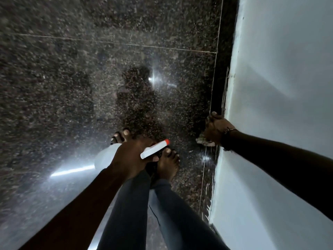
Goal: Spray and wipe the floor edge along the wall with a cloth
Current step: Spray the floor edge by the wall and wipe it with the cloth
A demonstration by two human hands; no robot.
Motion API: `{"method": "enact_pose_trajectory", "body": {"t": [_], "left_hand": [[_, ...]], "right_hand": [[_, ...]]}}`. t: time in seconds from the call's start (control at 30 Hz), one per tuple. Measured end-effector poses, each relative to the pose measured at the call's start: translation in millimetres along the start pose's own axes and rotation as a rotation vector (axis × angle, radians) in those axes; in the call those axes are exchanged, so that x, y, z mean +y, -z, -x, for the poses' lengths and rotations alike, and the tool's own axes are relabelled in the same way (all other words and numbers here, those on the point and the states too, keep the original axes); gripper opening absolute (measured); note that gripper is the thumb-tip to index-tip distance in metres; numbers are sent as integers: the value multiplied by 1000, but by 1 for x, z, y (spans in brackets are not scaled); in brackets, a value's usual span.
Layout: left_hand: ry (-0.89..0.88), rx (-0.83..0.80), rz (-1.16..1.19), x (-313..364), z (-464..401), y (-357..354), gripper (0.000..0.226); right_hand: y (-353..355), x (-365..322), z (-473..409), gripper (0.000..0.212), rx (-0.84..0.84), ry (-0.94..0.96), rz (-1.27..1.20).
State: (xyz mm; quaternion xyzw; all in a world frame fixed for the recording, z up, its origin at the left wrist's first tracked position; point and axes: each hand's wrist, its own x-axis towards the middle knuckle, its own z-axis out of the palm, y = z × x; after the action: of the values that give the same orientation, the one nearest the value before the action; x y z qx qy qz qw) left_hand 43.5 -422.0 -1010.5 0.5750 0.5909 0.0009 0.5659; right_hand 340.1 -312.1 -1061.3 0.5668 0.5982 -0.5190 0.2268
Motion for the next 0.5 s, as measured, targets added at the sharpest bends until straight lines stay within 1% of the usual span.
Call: {"method": "enact_pose_trajectory", "body": {"t": [0.03,0.07,0.1,0.13,0.17,0.2,0.23,0.27,0.3,0.33,0.37,0.4,0.43,0.47,0.5], "left_hand": [[-6,-10,3,3,0,1,48],[-11,-13,12,6,-1,2,48],[-17,-15,10,10,-1,3,50],[-27,-9,13,13,-2,4,52],[-36,-4,16,18,-2,6,53],[-44,1,27,22,-3,6,52],[-41,7,39,27,-3,7,48],[-28,23,52,29,-4,7,42],[-18,30,52,31,-4,7,38],[-18,27,43,34,-5,6,36],[-26,24,29,36,-5,5,36],[-35,28,24,38,-5,3,35],[-36,33,20,40,-4,3,31],[-36,40,22,43,-3,3,26],[-31,39,36,48,-1,3,23]], "right_hand": [[-1,1,-1,81,52,-46,-17],[-1,-4,-1,84,101,-60,-82],[-5,-9,-2,90,124,-23,-124],[-6,-14,0,83,142,55,-125],[-10,-11,12,68,123,44,27],[-15,-16,19,57,119,-13,235],[-9,-17,24,48,85,-35,279],[-7,-17,28,40,-47,-106,268],[-10,-5,29,38,-85,-103,279],[-3,-9,34,42,-229,-164,283],[-3,-13,38,41,-239,-162,437],[-2,-14,34,46,-123,-152,429],[1,-25,32,86,-37,-200,479],[11,-42,31,48,-62,-335,406],[12,-52,32,29,-97,-383,309]]}}
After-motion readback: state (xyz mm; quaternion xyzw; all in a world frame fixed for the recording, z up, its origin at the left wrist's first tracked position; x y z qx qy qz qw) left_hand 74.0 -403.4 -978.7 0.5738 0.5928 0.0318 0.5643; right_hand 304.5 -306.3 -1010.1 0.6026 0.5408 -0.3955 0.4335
